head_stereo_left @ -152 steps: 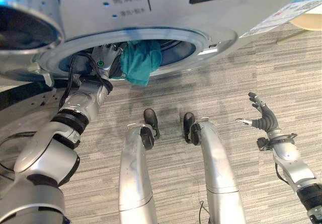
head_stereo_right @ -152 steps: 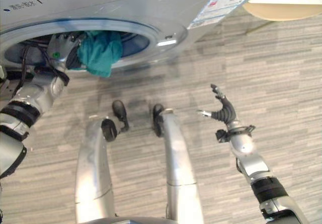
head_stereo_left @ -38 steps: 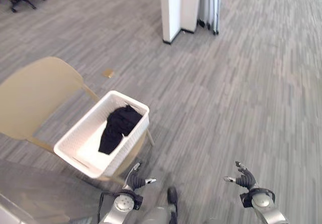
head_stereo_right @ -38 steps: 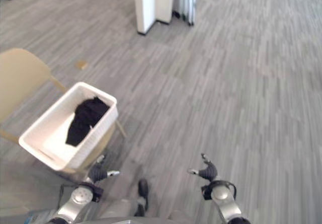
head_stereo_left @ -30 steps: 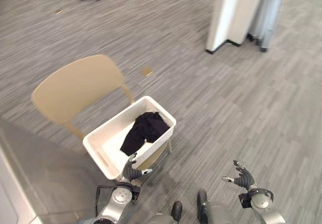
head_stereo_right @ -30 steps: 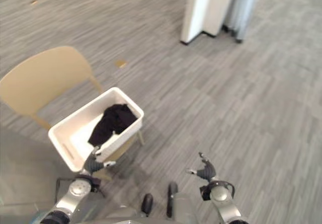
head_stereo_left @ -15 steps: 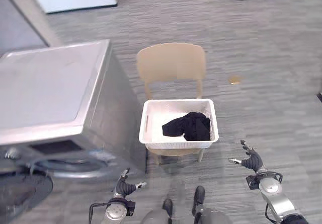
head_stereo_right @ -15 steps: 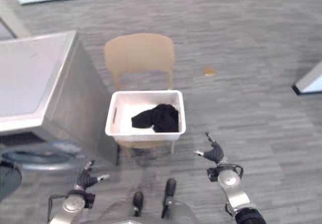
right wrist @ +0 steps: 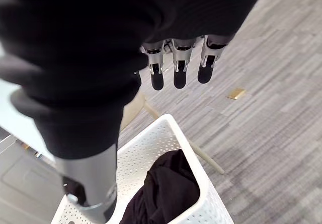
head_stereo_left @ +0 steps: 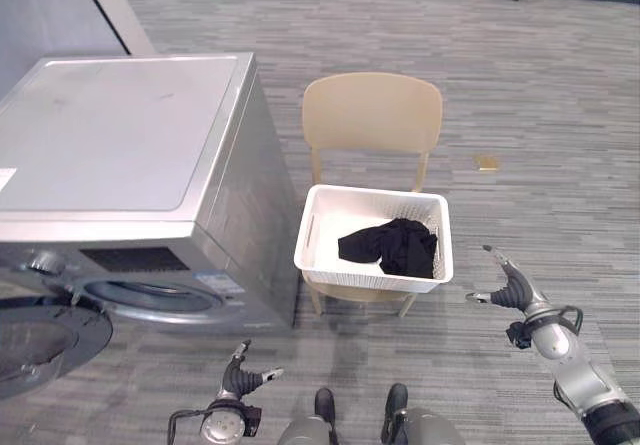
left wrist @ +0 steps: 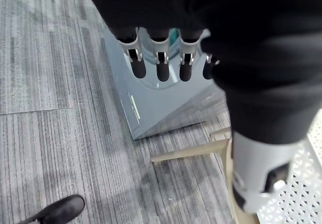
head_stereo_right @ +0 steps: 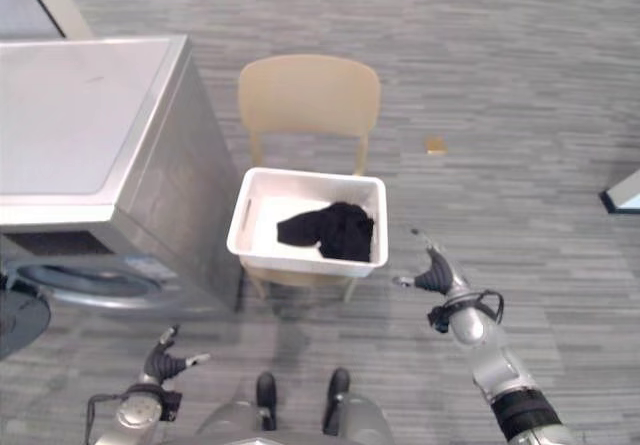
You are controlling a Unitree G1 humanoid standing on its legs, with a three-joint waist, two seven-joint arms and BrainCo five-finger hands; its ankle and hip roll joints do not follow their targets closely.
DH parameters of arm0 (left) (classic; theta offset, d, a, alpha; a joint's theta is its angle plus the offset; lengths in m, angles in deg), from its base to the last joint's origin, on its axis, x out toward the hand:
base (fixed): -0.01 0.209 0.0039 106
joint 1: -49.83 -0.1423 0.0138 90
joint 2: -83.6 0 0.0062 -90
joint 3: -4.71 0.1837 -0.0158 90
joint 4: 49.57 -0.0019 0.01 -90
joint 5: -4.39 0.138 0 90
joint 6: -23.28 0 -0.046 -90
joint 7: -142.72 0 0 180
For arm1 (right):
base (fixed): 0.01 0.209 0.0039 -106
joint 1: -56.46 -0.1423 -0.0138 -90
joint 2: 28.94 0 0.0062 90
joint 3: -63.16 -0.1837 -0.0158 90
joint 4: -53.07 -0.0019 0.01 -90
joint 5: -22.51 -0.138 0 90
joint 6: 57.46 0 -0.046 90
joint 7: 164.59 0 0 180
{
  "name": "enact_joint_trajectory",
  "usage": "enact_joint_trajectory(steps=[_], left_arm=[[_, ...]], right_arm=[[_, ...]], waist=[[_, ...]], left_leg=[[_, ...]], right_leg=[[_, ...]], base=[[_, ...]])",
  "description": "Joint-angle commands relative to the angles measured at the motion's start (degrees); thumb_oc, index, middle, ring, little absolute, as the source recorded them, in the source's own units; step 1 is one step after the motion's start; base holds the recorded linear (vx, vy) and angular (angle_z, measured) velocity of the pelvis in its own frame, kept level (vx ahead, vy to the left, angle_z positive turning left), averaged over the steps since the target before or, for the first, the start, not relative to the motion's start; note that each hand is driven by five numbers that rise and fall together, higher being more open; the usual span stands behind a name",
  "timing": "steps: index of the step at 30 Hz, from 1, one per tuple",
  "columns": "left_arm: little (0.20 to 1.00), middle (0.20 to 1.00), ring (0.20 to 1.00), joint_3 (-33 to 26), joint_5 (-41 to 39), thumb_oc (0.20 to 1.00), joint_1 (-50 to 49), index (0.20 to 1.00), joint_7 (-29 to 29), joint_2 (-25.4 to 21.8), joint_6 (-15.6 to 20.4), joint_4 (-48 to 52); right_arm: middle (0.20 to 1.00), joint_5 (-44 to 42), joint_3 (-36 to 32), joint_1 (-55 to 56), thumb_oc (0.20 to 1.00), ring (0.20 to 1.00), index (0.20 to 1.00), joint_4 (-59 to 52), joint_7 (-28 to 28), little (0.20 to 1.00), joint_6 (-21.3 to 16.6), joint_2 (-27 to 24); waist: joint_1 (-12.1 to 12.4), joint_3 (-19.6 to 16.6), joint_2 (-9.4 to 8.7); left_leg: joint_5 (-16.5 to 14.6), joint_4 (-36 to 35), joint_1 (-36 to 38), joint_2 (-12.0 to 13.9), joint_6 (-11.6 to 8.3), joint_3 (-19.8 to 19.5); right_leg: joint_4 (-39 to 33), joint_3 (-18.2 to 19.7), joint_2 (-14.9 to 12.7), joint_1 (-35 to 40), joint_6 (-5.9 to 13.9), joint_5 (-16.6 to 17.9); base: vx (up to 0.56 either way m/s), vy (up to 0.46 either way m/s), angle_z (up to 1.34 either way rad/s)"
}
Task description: Grab the laundry basket,head to the washer,open it,put in the laundry and shut it.
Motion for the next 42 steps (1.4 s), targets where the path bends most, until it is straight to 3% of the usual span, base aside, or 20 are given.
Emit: enact_joint_trajectory(steps=[1,3,4,6,7,11,20,26,28,31,32,33,34,38,42], left_arm=[[1.000,1.000,1.000,-1.4,1.7,1.000,2.2,1.000,-1.1,-3.9,2.4,1.2],[1.000,1.000,1.000,-1.3,1.8,1.000,2.5,1.000,-1.2,-4.0,2.7,1.2],[1.000,1.000,1.000,-0.8,2.0,1.000,2.7,1.000,-1.1,-4.3,3.2,1.1],[1.000,1.000,1.000,-0.7,2.1,1.000,2.9,1.000,-1.0,-4.3,3.3,0.9],[1.000,1.000,1.000,0.0,2.8,1.000,3.5,1.000,-0.9,-4.9,3.5,-0.2],[1.000,1.000,1.000,0.3,3.4,1.000,3.2,1.000,-1.0,-4.9,3.8,-1.0],[1.000,1.000,1.000,2.6,1.2,1.000,5.5,1.000,-2.5,-4.6,4.6,-4.2],[1.000,1.000,1.000,5.8,-3.0,1.000,9.7,1.000,-4.7,-4.8,6.0,-3.7],[1.000,1.000,1.000,5.8,-3.0,1.000,9.7,1.000,-4.7,-4.8,6.0,-3.7],[1.000,1.000,1.000,7.6,-7.5,1.000,13.8,1.000,-5.7,-4.2,6.5,-1.0],[1.000,1.000,1.000,8.0,-7.9,1.000,14.4,1.000,-5.7,-4.1,6.6,0.0],[1.000,1.000,1.000,8.0,-7.9,1.000,14.4,1.000,-5.7,-4.1,6.6,0.0],[1.000,1.000,1.000,8.6,-8.1,1.000,14.8,1.000,-5.6,-4.1,6.7,1.7],[1.000,1.000,1.000,9.0,-8.4,1.000,14.5,1.000,-5.6,-3.5,6.7,3.0],[1.000,1.000,1.000,8.4,-7.3,1.000,13.5,1.000,-5.7,-3.0,6.1,3.4]], right_arm=[[1.000,4.4,3.2,-4.1,1.000,1.000,1.000,-0.2,1.2,1.000,-1.8,-1.1],[1.000,5.1,3.9,-5.0,1.000,1.000,1.000,0.0,1.3,1.000,-1.8,-1.6],[1.000,6.8,5.7,-6.9,1.000,1.000,1.000,0.9,1.1,1.000,-1.5,-2.6],[1.000,7.8,6.7,-8.0,1.000,1.000,1.000,1.8,1.2,1.000,-1.4,-3.1],[1.000,9.5,8.5,-9.8,1.000,1.000,1.000,4.0,1.5,1.000,-1.0,-4.1],[1.000,11.8,12.6,-14.3,1.000,1.000,1.000,8.3,2.0,1.000,-0.7,-3.8],[1.000,13.3,23.1,-29.7,1.000,1.000,1.000,24.8,4.3,1.000,1.7,-3.1],[1.000,13.0,28.8,-42.9,1.000,1.000,1.000,42.6,6.8,1.000,5.0,-3.9],[1.000,13.0,28.8,-42.9,1.000,1.000,1.000,42.6,6.9,1.000,5.0,-3.9],[1.000,12.3,30.1,-48.2,1.000,1.000,1.000,51.1,7.9,1.000,7.3,-4.8],[0.853,11.7,29.7,-48.6,0.853,0.853,0.853,52.0,8.1,0.853,7.6,-4.9],[0.598,11.7,29.7,-48.6,0.598,0.598,0.598,52.0,8.1,0.598,7.6,-4.9],[0.200,10.0,28.9,-49.2,0.200,0.200,0.200,51.6,8.4,0.200,7.6,-5.1],[0.200,7.8,27.5,-48.2,0.200,0.200,0.200,48.1,9.3,0.200,7.0,-4.6],[0.200,5.2,23.6,-45.5,0.200,0.200,0.200,37.3,11.1,0.200,5.8,-5.4]], waist=[[0.3,0.1,-1.18],[0.1,0.2,-0.98],[-0.8,0.5,-0.79],[-0.9,0.8,-0.87],[-0.8,1.3,-1.51],[0.4,1.7,-1.95],[4.1,4.1,-0.79],[6.4,6.7,0.76],[6.4,6.7,0.77],[7.9,9.0,2.42],[8.2,9.4,2.81],[8.2,9.4,2.82],[8.4,9.6,3.15],[8.2,9.5,2.76],[7.3,8.6,1.27]], left_leg=[[-0.7,2.9,-3.0,-1.0,-0.10,-3.6],[-0.5,2.4,-2.6,-1.0,-0.17,-4.4],[-0.4,1.2,-1.5,-1.4,-0.53,-6.2],[-0.5,0.9,-1.1,-1.7,-0.68,-6.9],[-1.1,1.4,-0.7,-2.6,-0.99,-8.5],[-1.1,1.4,-1.6,-2.8,-1.36,-9.2],[4.8,-2.4,-9.4,-2.1,-3.35,-13.4],[8.9,-5.3,-16.2,-2.3,-4.99,-16.5],[8.9,-5.3,-16.3,-2.3,-4.99,-16.5],[10.6,-5.5,-20.9,-2.7,-5.76,-17.8],[10.9,-5.5,-21.5,-2.8,-5.93,-18.0],[10.9,-5.5,-21.6,-2.8,-5.94,-18.0],[11.3,-5.6,-22.2,-2.9,-6.11,-18.1],[11.2,-5.9,-21.7,-3.1,-6.24,-18.1],[10.0,-6.1,-18.8,-3.3,-6.09,-17.8]], right_leg=[[3.9,0.5,-4.1,5.8,6.63,3.2],[3.2,2.0,-3.1,4.5,6.26,3.1],[-0.6,4.8,-1.2,2.5,6.15,3.2],[-3.1,5.5,-0.9,2.1,6.31,3.9],[-8.2,6.4,-1.2,2.3,6.87,5.1],[-10.6,5.2,-1.5,3.2,6.83,6.8],[-15.1,1.3,-0.6,-0.9,5.79,8.9],[-16.1,-0.8,-0.4,-6.9,5.31,9.8],[-16.1,-0.8,-0.4,-7.0,5.31,9.8],[-15.9,-1.6,-0.6,-11.3,5.07,10.1],[-15.8,-2.0,-0.6,-11.8,5.11,10.0],[-15.8,-2.0,-0.6,-11.8,5.11,10.0],[-15.9,-2.3,-0.7,-12.1,5.25,10.0],[-16.5,-2.4,-0.6,-11.4,5.50,10.1],[-17.4,-2.2,-0.7,-8.2,5.67,10.1]], base=[[0.16,0.069,-0.14],[0.13,-0.009,0.30],[0.17,-0.055,0.31],[0.16,-0.065,0.42],[0.10,-0.079,0.53],[0.02,-0.101,0.58],[-0.08,-0.057,0.21],[-0.08,-0.015,0.27],[-0.05,-0.007,0.22],[-0.09,-0.012,0.18],[-0.04,-0.008,0.29],[-0.04,-0.002,0.26],[-0.02,0.002,0.21],[0.00,0.001,0.04],[0.00,0.000,0.00]])
